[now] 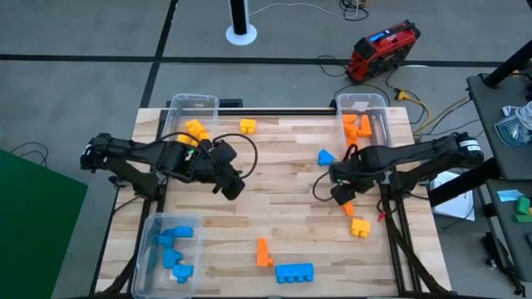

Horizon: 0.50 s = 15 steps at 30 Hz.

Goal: Sort blocks
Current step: Put the right orange game piece into the top right transparent bin

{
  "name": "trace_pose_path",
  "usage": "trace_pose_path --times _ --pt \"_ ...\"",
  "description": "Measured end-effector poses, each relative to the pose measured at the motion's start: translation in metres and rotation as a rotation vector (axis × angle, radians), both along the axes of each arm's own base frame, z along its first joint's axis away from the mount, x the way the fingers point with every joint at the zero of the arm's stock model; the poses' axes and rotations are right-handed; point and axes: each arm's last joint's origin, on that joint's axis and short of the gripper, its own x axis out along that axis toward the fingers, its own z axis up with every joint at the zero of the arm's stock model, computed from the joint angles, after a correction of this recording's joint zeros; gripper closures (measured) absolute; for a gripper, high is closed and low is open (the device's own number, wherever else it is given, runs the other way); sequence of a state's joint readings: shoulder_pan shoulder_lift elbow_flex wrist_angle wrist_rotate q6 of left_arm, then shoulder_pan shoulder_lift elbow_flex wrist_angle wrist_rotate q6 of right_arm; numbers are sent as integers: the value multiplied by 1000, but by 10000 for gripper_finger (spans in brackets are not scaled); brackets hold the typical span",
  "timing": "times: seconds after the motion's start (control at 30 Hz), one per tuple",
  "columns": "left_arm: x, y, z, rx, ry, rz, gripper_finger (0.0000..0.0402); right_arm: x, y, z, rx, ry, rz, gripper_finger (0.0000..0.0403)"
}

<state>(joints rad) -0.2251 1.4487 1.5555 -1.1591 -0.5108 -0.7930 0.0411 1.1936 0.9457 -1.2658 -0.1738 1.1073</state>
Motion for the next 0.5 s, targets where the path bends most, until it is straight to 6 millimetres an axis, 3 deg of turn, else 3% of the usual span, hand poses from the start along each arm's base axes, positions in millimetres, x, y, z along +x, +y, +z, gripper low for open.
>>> trace_pose_path --times 0.27,0.4,0.5 --pt "1 7 0 0 0 27 190 2 13 -12 9 -4 19 87" --pt "2 11 0 0 0 43 190 6 14 -35 14 -64 26 54" --pt "2 14 0 0 0 53 190 5 14 -56 12 -28 13 50"
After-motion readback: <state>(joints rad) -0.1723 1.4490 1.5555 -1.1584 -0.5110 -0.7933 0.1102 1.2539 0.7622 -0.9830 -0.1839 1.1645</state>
